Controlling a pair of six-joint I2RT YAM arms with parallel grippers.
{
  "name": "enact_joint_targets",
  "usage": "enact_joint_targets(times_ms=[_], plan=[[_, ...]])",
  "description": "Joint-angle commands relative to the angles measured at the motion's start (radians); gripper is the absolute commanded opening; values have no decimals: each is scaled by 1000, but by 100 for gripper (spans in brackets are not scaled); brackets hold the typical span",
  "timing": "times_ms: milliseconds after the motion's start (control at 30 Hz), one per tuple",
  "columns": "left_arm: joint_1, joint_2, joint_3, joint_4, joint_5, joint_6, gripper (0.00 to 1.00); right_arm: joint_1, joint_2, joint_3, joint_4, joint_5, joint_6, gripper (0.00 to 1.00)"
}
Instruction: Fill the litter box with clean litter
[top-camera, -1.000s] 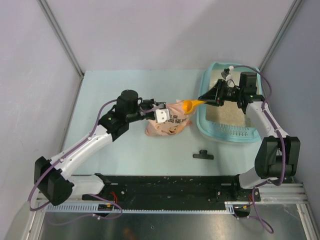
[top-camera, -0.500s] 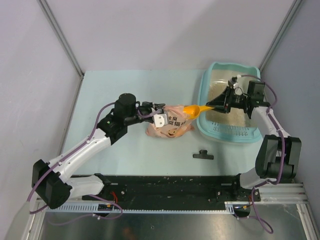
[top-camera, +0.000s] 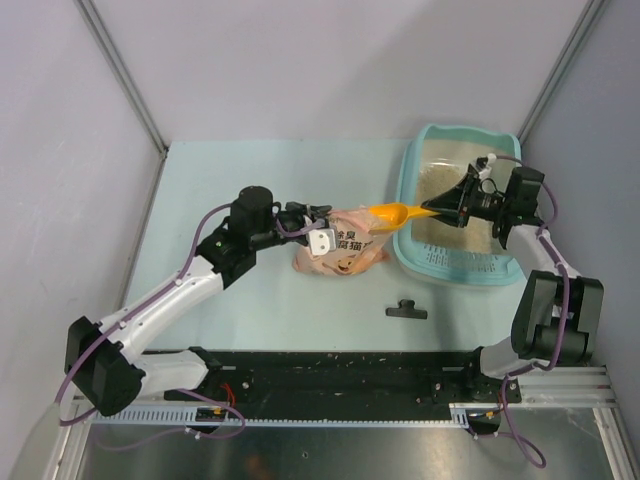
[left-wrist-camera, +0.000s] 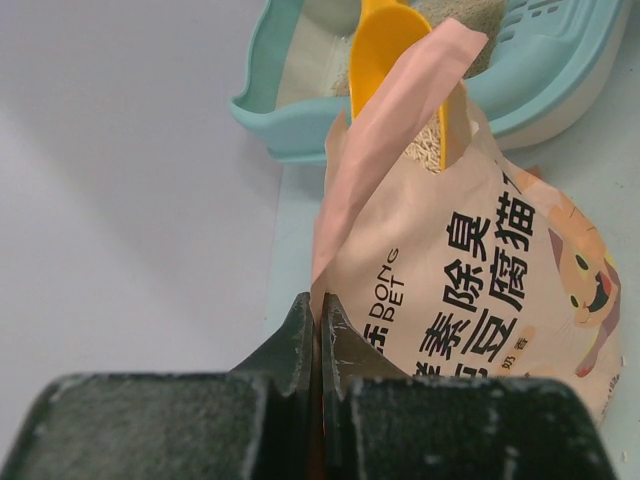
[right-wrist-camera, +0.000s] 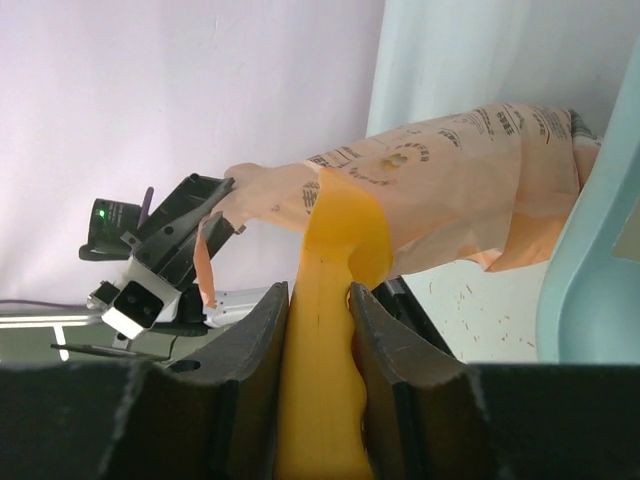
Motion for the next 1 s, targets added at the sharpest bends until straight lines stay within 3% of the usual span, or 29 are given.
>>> enact_joint_targets(times_ms=[0, 467, 967], plan=[[3, -31, 42, 213, 4, 59, 0, -29, -80, 8, 46, 45, 17, 0], [3, -1, 75, 213, -19, 39, 0, -75, -98, -17, -105, 43, -105, 0], [4, 27, 84, 215, -19, 48, 0, -142, -95, -23, -63, -1, -53, 0]])
